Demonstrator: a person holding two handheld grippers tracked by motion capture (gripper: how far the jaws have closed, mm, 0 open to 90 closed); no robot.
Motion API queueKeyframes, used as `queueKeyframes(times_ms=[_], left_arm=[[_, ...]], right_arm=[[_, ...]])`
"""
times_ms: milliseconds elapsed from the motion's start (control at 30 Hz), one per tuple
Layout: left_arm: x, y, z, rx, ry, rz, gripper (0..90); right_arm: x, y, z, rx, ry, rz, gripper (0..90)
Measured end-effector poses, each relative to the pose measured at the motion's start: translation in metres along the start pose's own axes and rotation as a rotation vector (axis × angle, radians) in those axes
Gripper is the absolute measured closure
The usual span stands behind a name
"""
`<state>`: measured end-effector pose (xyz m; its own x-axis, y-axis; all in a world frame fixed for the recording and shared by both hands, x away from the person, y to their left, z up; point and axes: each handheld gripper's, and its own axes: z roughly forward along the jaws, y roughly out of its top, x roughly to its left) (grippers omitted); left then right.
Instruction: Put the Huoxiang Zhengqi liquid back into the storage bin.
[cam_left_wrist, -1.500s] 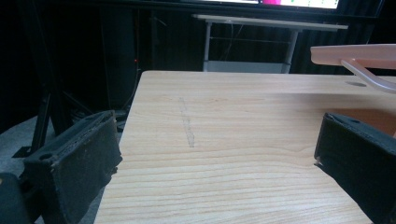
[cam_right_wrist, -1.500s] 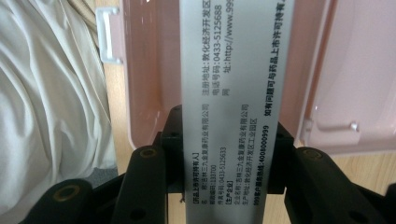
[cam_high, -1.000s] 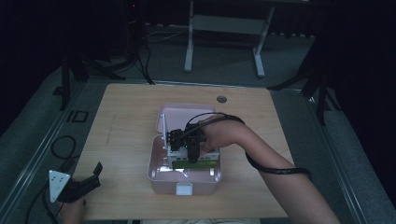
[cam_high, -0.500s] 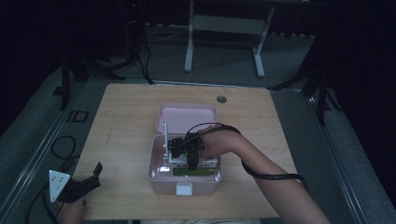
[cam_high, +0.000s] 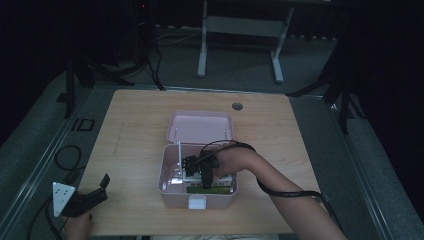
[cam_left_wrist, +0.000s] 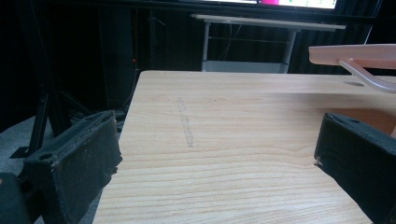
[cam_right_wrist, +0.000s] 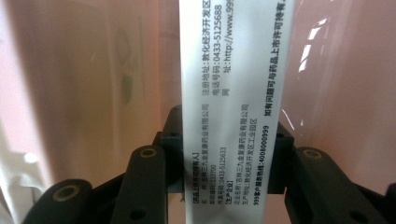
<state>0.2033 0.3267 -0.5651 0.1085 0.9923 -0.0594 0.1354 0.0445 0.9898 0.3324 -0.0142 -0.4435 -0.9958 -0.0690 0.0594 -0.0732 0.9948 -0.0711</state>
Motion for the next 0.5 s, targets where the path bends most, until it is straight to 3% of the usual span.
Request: queueKeyframes(times_ms=[500], left_arm=[[0.000,0.000,0.000,0.002,-0.001,0.000,0.4]], right_arm=[[-0.004,-0.001,0.023,0.000,0.017,-0.018,61.0]])
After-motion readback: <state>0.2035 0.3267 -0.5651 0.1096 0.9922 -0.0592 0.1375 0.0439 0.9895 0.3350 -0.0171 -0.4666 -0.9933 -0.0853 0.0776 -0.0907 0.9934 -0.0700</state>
